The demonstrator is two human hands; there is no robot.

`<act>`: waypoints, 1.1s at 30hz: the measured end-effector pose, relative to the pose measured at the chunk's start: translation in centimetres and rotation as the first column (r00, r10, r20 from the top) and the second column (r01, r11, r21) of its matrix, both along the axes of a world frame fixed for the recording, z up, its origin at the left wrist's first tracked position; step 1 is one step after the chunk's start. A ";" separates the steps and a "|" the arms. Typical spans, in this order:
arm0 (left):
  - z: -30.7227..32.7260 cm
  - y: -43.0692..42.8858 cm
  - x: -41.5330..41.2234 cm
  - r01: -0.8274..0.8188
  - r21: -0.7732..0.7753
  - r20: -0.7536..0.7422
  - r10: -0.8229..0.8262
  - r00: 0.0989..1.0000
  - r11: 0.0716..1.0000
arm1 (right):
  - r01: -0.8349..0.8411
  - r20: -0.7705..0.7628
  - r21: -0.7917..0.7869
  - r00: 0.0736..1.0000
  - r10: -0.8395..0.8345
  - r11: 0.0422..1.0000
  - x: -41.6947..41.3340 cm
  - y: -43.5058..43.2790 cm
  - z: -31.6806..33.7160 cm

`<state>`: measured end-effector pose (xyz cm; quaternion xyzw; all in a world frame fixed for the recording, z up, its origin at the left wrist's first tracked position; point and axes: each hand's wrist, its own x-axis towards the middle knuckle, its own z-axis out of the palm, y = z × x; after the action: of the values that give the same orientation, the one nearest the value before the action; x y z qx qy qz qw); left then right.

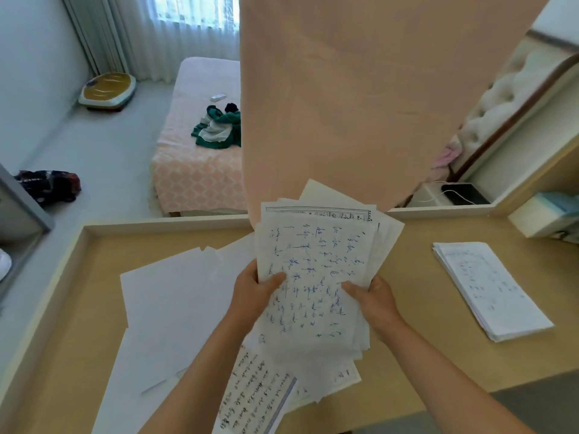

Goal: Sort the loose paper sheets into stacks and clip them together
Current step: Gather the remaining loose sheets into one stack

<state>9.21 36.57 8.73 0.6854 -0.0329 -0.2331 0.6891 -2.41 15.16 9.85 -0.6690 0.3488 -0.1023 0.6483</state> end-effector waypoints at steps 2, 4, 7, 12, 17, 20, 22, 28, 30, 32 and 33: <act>1.6 -1.4 0.1 -0.041 -0.031 0.027 0.042 0.999 0.999 | -0.016 0.070 -0.017 0.997 0.017 1.000 0.5 -1.7 0.8; 2.7 -3.0 -0.1 -0.074 -0.055 0.073 0.078 0.994 0.996 | -0.031 0.126 -0.032 0.991 0.035 0.999 0.7 -3.6 1.6; 3.3 -5.8 -0.9 -0.103 -0.089 0.132 0.114 0.985 0.991 | -0.113 0.156 -0.085 0.980 0.125 0.990 0.6 -7.0 1.3; 1.1 -10.2 -3.1 -0.179 0.040 0.198 0.168 0.966 0.983 | -0.291 0.088 -0.114 0.949 0.302 0.950 -0.4 -10.7 -1.2; -0.5 -12.8 -4.7 -0.244 0.229 0.313 0.166 0.935 0.943 | -0.360 0.089 -0.166 0.922 0.378 0.918 -0.1 -14.1 -2.9; 0.2 -14.2 -5.3 -0.353 0.299 0.357 0.239 0.903 0.887 | -0.325 0.108 -0.116 0.935 0.338 0.938 0.8 -14.8 -1.9; 1.4 -15.3 -5.7 -0.426 0.267 0.403 0.301 0.864 0.865 | -0.319 0.135 -0.082 0.935 0.327 0.944 1.5 -15.4 -1.3; 2.4 -16.1 -6.8 -0.418 0.278 0.396 0.293 0.870 0.865 | -0.397 0.124 -0.080 0.906 0.404 0.914 1.8 -16.3 -1.4; 1.8 -15.4 -7.0 -0.414 0.297 0.380 0.291 0.878 0.861 | -0.409 0.113 -0.114 0.900 0.421 0.905 1.7 -16.2 -1.5; 1.5 -14.7 -6.8 -0.434 0.291 0.398 0.305 0.865 0.853 | -0.387 0.130 -0.110 0.908 0.399 0.916 1.8 -15.6 -1.3; 1.7 -14.5 -6.7 -0.450 0.277 0.413 0.318 0.853 0.849 | -0.367 0.145 -0.105 0.914 0.379 0.924 1.8 -15.2 -1.1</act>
<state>2.49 22.08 10.42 0.8234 0.0281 0.0363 0.5656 -0.64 -0.07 8.73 -0.7367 0.1564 -0.0441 0.6564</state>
